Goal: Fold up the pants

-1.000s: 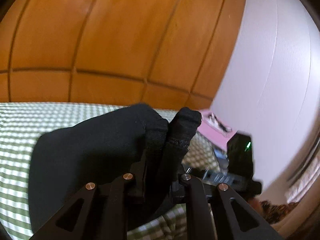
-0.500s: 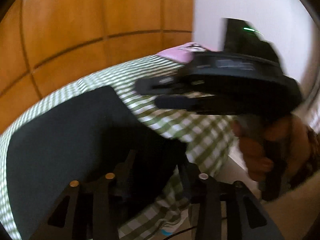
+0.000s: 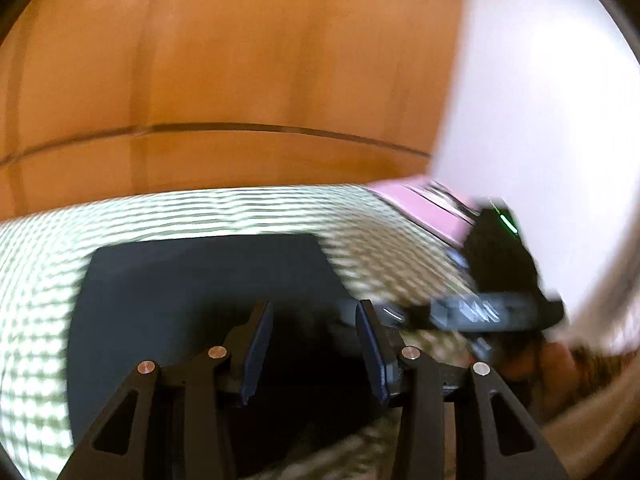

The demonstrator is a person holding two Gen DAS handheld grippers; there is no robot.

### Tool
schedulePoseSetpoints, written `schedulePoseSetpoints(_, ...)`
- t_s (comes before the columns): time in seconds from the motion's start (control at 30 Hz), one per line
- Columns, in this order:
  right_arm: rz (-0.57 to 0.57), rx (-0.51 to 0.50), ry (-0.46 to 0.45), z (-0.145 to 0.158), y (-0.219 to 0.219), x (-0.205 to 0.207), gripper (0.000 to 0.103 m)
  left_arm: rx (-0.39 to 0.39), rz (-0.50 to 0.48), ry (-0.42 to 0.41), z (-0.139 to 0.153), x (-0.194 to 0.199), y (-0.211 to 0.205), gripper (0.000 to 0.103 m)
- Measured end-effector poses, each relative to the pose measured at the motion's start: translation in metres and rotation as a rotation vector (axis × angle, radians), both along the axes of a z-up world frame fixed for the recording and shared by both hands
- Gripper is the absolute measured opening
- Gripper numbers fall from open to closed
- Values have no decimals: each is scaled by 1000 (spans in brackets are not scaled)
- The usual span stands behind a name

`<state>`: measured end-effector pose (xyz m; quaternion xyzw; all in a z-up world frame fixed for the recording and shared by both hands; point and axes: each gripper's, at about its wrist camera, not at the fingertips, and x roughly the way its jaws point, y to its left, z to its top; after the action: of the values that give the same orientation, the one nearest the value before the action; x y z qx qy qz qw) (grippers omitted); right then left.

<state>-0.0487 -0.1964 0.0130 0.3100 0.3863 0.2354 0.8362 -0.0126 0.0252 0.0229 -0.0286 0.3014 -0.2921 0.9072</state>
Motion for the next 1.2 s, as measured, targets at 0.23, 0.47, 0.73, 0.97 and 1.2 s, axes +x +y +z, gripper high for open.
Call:
schedulePoseSetpoints(0.23,-2,-116,-72,33,6,15,6,-70,369,72,-8,28,78,43)
schedulePoseSetpoints(0.47,-2,-364,-90,47,11,39,1,92,382,217,-54,45,57,44)
schedulePoseSetpoints(0.73,-78,65,46,4,-30,5,7,286,196,59,-59,20,3,48)
schedulePoseSetpoints(0.97,-20,68,20,5,-25,13,61,104,240,47,-37,18,31,48)
schedulePoseSetpoints(1.2,-1,-15,79,-3,3,41,10,93,498,85,-39,22,80,48)
